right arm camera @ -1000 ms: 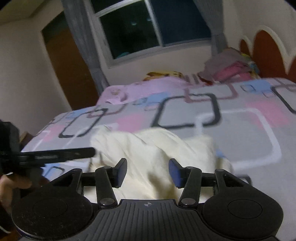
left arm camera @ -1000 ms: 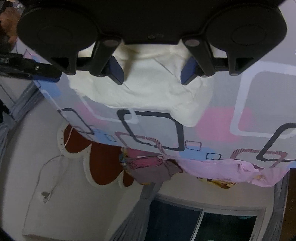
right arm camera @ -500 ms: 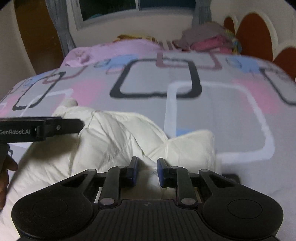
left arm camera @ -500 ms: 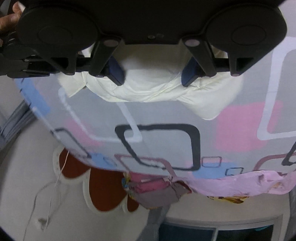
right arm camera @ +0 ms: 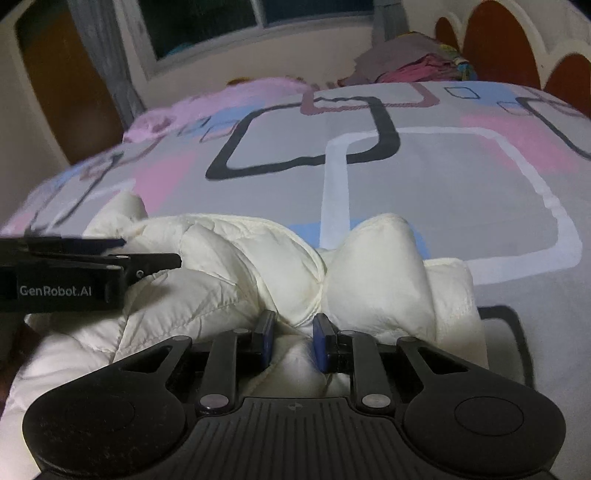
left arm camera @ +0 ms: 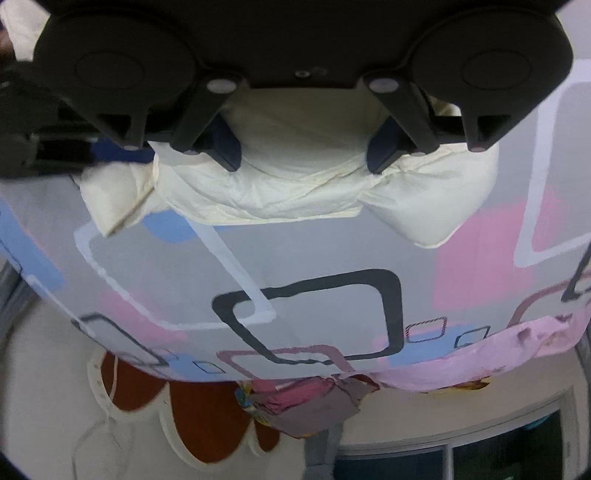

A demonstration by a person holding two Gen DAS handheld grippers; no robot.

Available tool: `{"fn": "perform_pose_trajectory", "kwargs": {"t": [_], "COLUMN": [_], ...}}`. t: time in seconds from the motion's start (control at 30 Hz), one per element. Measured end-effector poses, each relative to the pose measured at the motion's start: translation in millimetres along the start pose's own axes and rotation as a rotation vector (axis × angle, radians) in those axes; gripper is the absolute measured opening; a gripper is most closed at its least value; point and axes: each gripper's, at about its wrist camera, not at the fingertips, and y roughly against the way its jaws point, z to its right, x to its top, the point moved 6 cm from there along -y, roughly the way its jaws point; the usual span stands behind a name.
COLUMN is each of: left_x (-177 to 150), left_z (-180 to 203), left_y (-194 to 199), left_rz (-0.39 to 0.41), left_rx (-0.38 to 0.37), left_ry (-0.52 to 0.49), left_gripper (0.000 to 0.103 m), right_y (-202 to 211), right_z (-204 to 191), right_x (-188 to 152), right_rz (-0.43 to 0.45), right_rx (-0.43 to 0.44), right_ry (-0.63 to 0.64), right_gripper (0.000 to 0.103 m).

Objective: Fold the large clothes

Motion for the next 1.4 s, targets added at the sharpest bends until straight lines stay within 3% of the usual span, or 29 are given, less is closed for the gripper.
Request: {"fn": "perform_pose_trajectory", "kwargs": {"t": [0.07, 0.13, 0.17, 0.2, 0.23, 0.37, 0.43, 0.63, 0.9, 0.93, 0.97, 1.0, 1.03, 1.1, 1.2, 1.4], "left_x": [3.2, 2.3, -1.0, -6.6, -15.1, -54.8, -79.4, -125.9, -126.8, -122.6, -118.5, -116.0, -114.3, -114.9, -123.2, -137.9], "left_z": [0.7, 4.2, 5.4, 6.3, 7.9, 17.2, 28.8, 54.4, 57.6, 54.9, 50.3, 43.0, 35.8, 16.8, -18.1, -66.3], "left_y": [22.7, 58.0, 77.6, 95.4, 111.7, 145.2, 146.9, 127.8, 121.7, 129.7, 136.6, 146.5, 158.8, 172.9, 166.0, 133.9], "left_rz": [0.009, 0.064, 0.097, 0.123, 0.136, 0.125, 0.084, 0.035, 0.0, 0.013, 0.033, 0.068, 0.118, 0.168, 0.131, 0.053], "left_rx": [-0.008, -0.049, -0.062, -0.073, -0.088, -0.14, -0.146, -0.042, -0.024, -0.029, -0.023, -0.01, -0.004, 0.015, -0.002, -0.223], "left_ry": [-0.002, -0.002, -0.004, -0.001, 0.002, 0.054, 0.041, -0.06, -0.056, -0.041, -0.015, 0.015, 0.037, 0.084, 0.195, 0.556], "left_gripper": [0.074, 0.084, 0.085, 0.086, 0.084, 0.077, 0.075, 0.075, 0.077, 0.081, 0.087, 0.101, 0.103, 0.103, 0.103, 0.103], "right_y": [22.1, 57.1, 75.4, 92.8, 110.1, 150.8, 153.5, 119.4, 113.0, 122.1, 129.9, 145.6, 158.0, 170.7, 165.0, 127.5], "right_z": [0.8, -0.6, -3.4, -7.1, -12.2, -37.7, -46.8, -49.8, -45.4, -42.6, -37.5, -31.3, -24.9, -6.0, 34.3, 86.1], "right_x": [7.3, 10.5, 8.7, 5.3, -0.3, -39.9, -64.4, -118.3, -121.3, -116.6, -109.4, -103.6, -100.5, -95.3, -90.4, -92.2], "right_rz": [0.007, 0.057, 0.075, 0.088, 0.1, 0.067, 0.007, -0.094, -0.106, -0.099, -0.074, -0.009, 0.048, 0.073, 0.06, -0.017], "right_rx": [-0.003, 0.014, 0.017, 0.024, 0.04, 0.077, 0.078, 0.053, 0.064, 0.074, 0.078, 0.08, 0.091, 0.122, 0.17, 0.303], "right_ry": [-0.016, -0.009, 0.006, 0.019, 0.037, 0.077, 0.08, 0.078, 0.063, 0.047, 0.026, 0.003, -0.008, -0.074, -0.253, -0.536], "right_gripper": [0.022, 0.022, 0.028, 0.04, 0.044, 0.045, 0.045, 0.044, 0.045, 0.046, 0.062, 0.094, 0.103, 0.103, 0.103, 0.103]}}
